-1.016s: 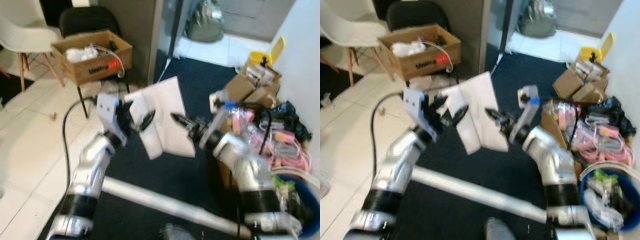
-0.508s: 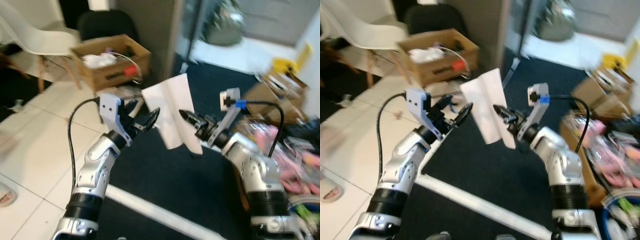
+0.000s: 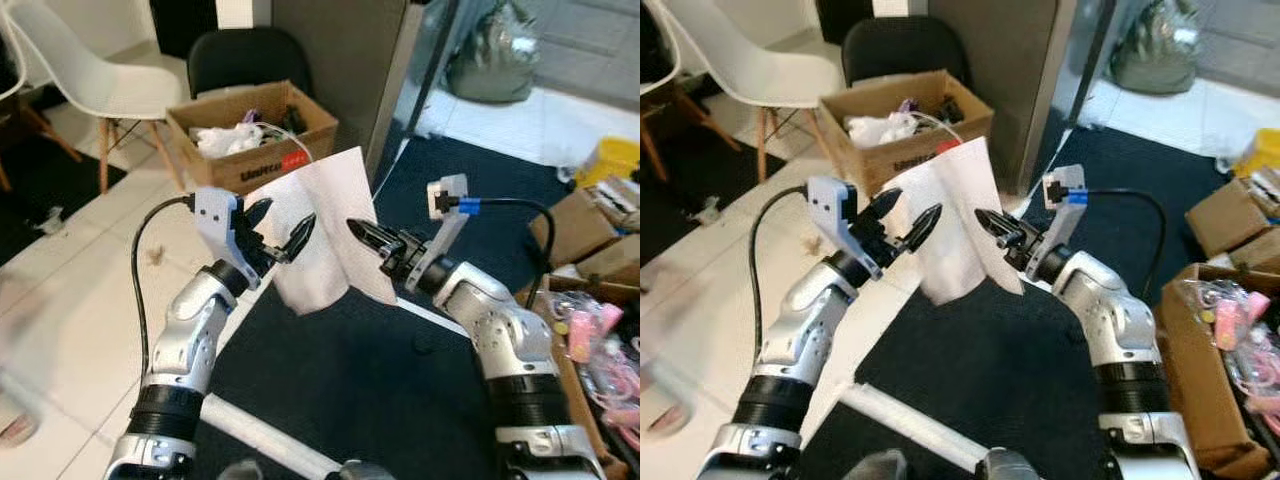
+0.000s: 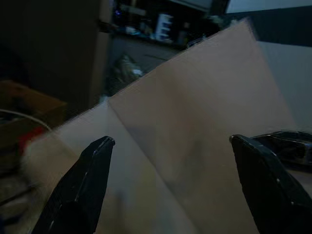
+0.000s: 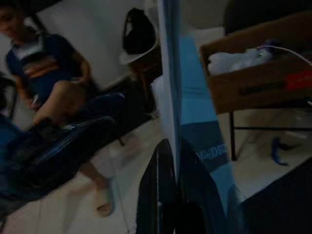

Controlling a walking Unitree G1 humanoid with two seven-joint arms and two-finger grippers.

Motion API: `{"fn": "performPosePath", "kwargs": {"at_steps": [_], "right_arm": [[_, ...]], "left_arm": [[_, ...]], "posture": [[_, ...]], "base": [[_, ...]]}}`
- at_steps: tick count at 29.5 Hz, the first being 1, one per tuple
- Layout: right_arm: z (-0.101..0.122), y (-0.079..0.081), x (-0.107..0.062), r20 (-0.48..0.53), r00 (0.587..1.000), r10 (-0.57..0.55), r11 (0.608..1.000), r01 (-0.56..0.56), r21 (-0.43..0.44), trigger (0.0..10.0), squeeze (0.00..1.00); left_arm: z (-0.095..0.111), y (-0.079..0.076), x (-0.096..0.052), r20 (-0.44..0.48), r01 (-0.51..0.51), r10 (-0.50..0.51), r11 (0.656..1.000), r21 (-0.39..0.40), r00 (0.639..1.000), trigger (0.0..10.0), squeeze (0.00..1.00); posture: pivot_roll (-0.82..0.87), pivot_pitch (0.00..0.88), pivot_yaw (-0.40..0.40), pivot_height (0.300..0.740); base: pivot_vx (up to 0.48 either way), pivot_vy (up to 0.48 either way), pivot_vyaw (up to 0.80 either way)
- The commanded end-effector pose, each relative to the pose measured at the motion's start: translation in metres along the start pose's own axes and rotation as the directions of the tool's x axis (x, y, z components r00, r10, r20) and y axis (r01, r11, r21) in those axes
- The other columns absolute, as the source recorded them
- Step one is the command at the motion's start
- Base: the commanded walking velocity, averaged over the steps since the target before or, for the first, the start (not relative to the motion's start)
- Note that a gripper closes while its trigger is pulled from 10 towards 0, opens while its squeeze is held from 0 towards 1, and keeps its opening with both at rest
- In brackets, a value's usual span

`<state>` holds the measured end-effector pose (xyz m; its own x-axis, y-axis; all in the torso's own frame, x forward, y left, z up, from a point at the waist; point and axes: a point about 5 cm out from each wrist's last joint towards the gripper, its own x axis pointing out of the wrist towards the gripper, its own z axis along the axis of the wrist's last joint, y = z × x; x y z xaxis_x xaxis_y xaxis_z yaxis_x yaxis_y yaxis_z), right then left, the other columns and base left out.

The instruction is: Picking trash to rubbish bin

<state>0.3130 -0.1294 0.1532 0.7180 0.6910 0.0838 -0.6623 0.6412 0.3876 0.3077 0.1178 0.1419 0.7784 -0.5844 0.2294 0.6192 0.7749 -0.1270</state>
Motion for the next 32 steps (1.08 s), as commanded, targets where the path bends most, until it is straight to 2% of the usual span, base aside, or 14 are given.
{"fn": "performPosePath", "kwargs": {"at_steps": [1, 32], "right_arm": [[0.0036, -0.0048, -0.0044, 0.014, 1.0, -0.021, 1.0, 0.021, -0.011, 10.0, 0.0], [0.0057, -0.0037, -0.0046, 0.02, 1.0, -0.016, 1.0, 0.017, -0.018, 10.0, 0.0]], "left_arm": [[0.0022, -0.0012, 0.0013, 0.009, 0.01, -0.01, 1.0, 0.003, 1.0, 10.0, 0.0], [0.003, -0.0015, 0.0018, 0.012, 0.014, -0.014, 1.0, 0.007, 1.0, 10.0, 0.0]], "posture": [[-0.06, 0.0, -0.037, 0.74], [-0.06, 0.0, -0.036, 0.74]], "base": [[0.472, 0.0, 0.0], [0.478, 0.0, 0.0]]}}
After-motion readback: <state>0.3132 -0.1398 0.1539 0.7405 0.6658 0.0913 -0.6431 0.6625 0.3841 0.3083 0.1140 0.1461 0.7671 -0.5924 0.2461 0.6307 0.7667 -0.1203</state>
